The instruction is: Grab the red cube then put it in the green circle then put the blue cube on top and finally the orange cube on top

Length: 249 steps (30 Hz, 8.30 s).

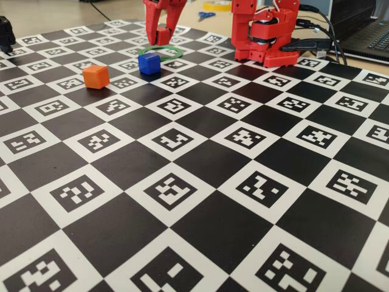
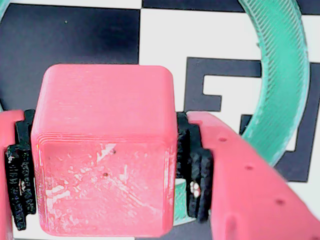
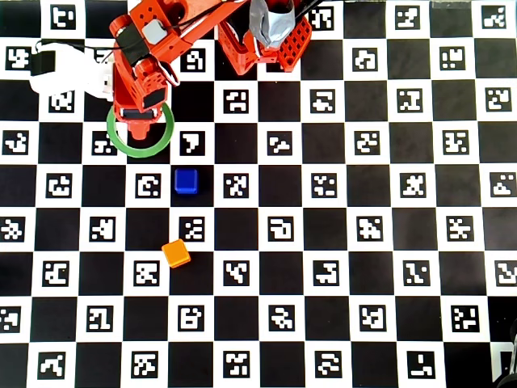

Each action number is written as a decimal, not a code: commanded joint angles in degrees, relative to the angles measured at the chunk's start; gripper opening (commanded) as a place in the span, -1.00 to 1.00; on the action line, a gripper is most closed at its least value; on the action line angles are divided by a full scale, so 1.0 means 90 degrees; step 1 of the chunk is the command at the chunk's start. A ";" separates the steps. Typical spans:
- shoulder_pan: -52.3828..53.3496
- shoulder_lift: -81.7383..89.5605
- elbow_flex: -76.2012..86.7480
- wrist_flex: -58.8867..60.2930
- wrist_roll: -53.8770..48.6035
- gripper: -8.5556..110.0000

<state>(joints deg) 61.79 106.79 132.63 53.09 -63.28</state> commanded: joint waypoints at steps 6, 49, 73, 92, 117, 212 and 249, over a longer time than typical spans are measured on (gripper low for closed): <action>0.0098 -0.0088 0.0068 -0.0264 -0.0137 -0.83; 0.0166 -0.0283 0.0283 -0.0625 -0.0078 -0.56; 0.0186 0.0000 -0.0039 0.0000 -0.0039 -0.07; -0.0068 0.0361 -0.1025 0.0732 0.0459 -0.01; -0.0937 0.0723 -0.5029 0.4805 0.2773 -0.07; -0.3057 -0.1387 -0.1240 0.0098 0.3115 -0.45; -0.2969 0.0537 -0.2051 0.2383 0.3105 -0.62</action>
<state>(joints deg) 34.45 105.21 120.23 70.14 -34.37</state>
